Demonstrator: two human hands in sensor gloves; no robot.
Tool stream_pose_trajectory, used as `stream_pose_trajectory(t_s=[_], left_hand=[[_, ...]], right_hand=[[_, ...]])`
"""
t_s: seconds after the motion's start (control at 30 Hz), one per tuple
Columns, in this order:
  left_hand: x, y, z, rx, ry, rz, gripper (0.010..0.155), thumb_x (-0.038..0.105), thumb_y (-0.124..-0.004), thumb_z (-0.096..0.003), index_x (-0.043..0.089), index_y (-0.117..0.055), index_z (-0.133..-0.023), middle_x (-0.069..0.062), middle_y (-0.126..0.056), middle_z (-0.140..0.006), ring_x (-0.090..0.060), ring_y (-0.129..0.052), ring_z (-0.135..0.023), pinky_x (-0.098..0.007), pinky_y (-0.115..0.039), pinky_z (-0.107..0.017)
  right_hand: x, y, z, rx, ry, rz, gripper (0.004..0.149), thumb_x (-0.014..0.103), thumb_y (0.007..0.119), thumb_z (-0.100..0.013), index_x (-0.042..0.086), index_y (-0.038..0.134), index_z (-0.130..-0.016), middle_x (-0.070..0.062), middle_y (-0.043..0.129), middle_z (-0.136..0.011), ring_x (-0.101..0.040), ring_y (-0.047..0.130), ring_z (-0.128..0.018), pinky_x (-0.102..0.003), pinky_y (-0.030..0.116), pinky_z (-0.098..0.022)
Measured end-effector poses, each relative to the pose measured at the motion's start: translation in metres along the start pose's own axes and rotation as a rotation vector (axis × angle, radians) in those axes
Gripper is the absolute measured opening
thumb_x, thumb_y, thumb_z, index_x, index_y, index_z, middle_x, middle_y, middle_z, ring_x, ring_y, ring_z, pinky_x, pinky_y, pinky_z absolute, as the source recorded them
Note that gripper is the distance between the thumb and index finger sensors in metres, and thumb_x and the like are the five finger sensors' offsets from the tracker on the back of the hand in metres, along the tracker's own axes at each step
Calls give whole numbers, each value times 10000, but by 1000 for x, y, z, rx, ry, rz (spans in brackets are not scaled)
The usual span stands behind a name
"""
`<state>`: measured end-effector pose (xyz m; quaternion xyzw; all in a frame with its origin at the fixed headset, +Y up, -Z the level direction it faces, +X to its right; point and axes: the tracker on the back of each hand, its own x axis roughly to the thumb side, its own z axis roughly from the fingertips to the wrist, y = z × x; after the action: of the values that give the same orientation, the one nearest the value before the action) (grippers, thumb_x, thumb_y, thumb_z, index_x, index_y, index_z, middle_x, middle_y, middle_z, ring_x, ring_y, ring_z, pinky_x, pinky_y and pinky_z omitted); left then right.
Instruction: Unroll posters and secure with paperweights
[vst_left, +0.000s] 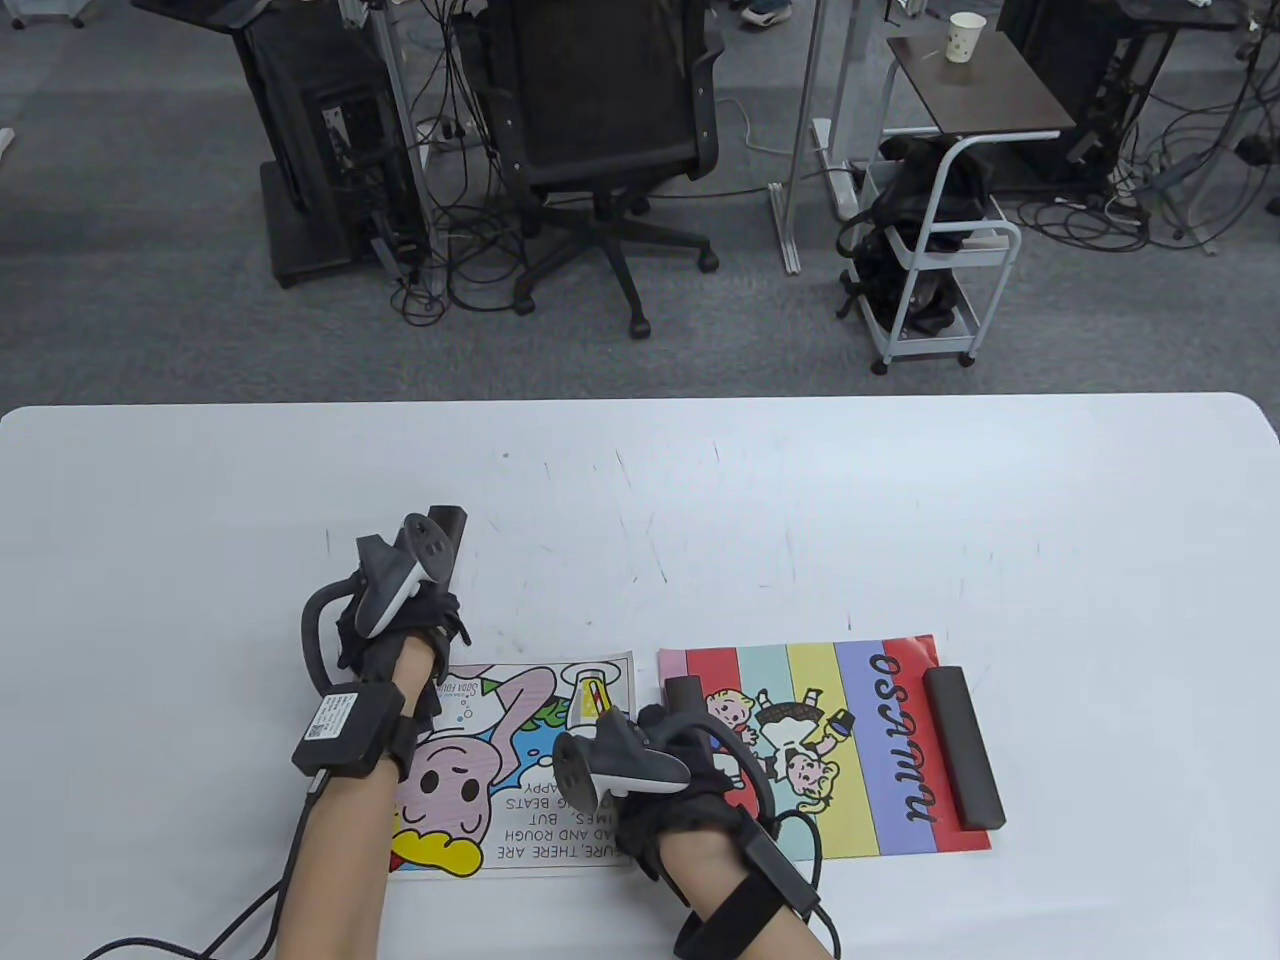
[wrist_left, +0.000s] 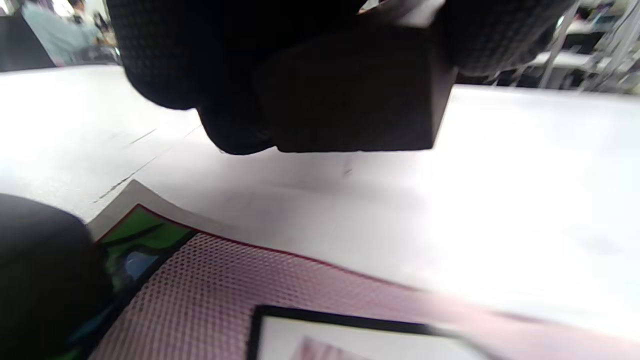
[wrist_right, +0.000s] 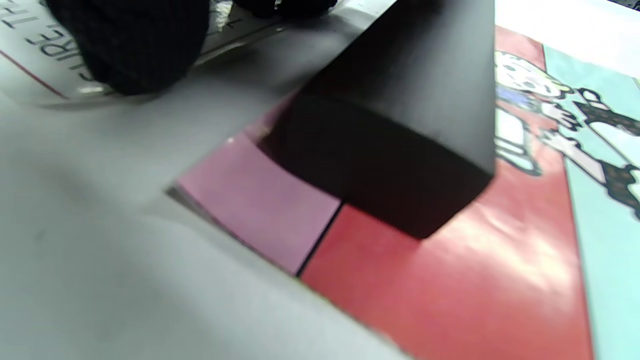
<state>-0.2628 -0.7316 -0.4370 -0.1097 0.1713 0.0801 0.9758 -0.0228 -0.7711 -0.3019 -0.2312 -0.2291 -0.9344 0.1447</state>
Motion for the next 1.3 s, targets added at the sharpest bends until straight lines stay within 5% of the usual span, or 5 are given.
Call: stream_pose_trajectory(t_s=[0.27,0.57,0.9,1.3], left_hand=[[-19,22,78,-45,-161,155,701,521,-799,-392,54,-751,-914,-175,-895,-779,-264,-1054,-593,-362,-918,-397],[-28,-1,134,-173,-251,262,707,543,-793,-396,32,-782,-885,-176,-927,-729,-237,-1099,-524,-323,-954,-333],[8,-40,151,-400,-339,337,712,551,-783,-402,12,-796,-867,-181,-942,-698,-226,-1115,-485,-306,-967,-297],[62,-69,149,-516,-309,253,718,560,-782,-405,-4,-811,-849,-184,-956,-668,-215,-1127,-447,-291,-973,-265]], right_hand=[[-21,-29,24,-195,-57,-171,890,489,858,-321,249,364,-1021,-79,361,-1140,-415,345,-1029,-588,382,-727],[-73,-49,71,-584,-153,-567,877,589,781,-362,234,349,-1037,-109,446,-1132,-412,554,-990,-606,517,-696],[-127,-3,84,-756,-264,-1198,856,614,757,-393,189,394,-1043,-137,515,-1114,-440,592,-967,-612,547,-678],[-134,22,88,-763,-182,-1224,865,621,749,-396,167,394,-1041,-149,523,-1107,-449,590,-962,-628,540,-671]])
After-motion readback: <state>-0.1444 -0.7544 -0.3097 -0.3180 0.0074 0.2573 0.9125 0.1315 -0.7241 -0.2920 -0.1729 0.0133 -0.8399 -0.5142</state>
